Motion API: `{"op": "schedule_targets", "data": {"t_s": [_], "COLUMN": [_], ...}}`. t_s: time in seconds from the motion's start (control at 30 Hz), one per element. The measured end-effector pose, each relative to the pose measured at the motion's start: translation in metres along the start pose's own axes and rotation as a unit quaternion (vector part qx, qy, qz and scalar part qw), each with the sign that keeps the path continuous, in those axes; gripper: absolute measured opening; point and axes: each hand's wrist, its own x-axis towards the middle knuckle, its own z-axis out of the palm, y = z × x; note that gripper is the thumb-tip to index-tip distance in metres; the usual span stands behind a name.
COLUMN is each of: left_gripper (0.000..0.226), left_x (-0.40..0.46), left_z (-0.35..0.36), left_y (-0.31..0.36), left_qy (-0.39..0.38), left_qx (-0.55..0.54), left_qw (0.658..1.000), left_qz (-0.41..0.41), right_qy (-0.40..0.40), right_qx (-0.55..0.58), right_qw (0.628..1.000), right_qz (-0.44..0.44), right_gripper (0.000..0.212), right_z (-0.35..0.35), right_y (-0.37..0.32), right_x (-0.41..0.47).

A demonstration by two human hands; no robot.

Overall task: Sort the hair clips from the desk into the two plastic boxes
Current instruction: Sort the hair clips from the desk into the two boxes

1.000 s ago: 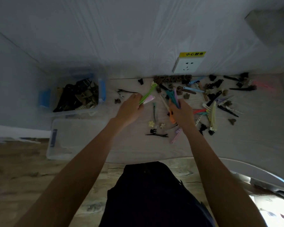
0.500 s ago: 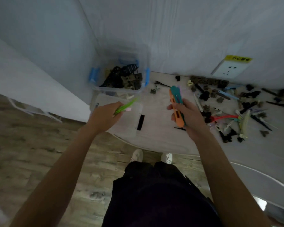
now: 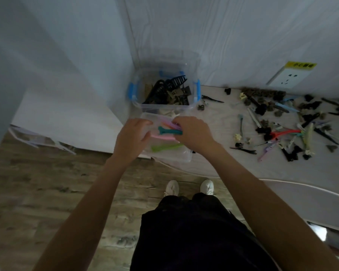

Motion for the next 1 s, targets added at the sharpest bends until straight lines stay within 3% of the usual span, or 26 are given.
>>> {"op": "schedule_targets", "data": {"t_s": [0.1, 0.23, 0.33, 0.5, 0.57, 0.63, 0.8, 0.9, 1.0], "left_gripper": [0.039, 0.041, 0.038, 0.041, 0.043, 0.038, 0.018, 0.016, 0.025], "left_x": [-0.006, -0.003, 0.001, -0.002, -0.001, 0.007, 0.034, 0.040, 0.040], "left_z": [-0.001, 0.000, 0.000, -0.001, -0.002, -0.001, 0.042, 0.084, 0.127], "left_y": [-0.014, -0.012, -0.011, 0.004, 0.019, 0.040, 0.106, 0.138, 0.169], "left_qy": [0.036, 0.007, 0.013, 0.038, 0.049, 0.051, -0.042, -0.148, -0.235], "left_qx": [-0.008, -0.055, -0.058, 0.027, 0.055, 0.018, -0.061, -0.066, -0.025], "left_qw": [0.997, 0.991, 0.989, 0.990, 0.991, 0.998, 0.980, 0.959, 0.947], "left_qz": [-0.066, -0.118, -0.134, -0.134, -0.110, -0.036, 0.186, 0.231, 0.216], "right_qy": [-0.005, 0.004, 0.084, 0.239, 0.280, 0.294, 0.242, 0.235, 0.163], "right_qx": [-0.101, -0.113, -0.055, 0.026, 0.039, 0.055, 0.051, 0.040, 0.019], "right_qw": [0.994, 0.990, 0.989, 0.970, 0.959, 0.950, 0.930, 0.937, 0.961], "right_qz": [-0.040, -0.082, -0.112, -0.046, 0.013, 0.094, 0.273, 0.256, 0.223], "right_gripper": [0.024, 0.048, 0.046, 0.028, 0.022, 0.020, 0.041, 0.044, 0.037], "right_z": [0.019, 0.035, 0.035, 0.024, 0.019, 0.018, 0.032, 0.039, 0.041], "right_y": [-0.017, -0.015, -0.010, 0.030, 0.058, 0.088, 0.162, 0.184, 0.209], "right_x": [0.014, 0.018, 0.008, -0.030, -0.053, -0.075, -0.111, -0.116, -0.118]}}
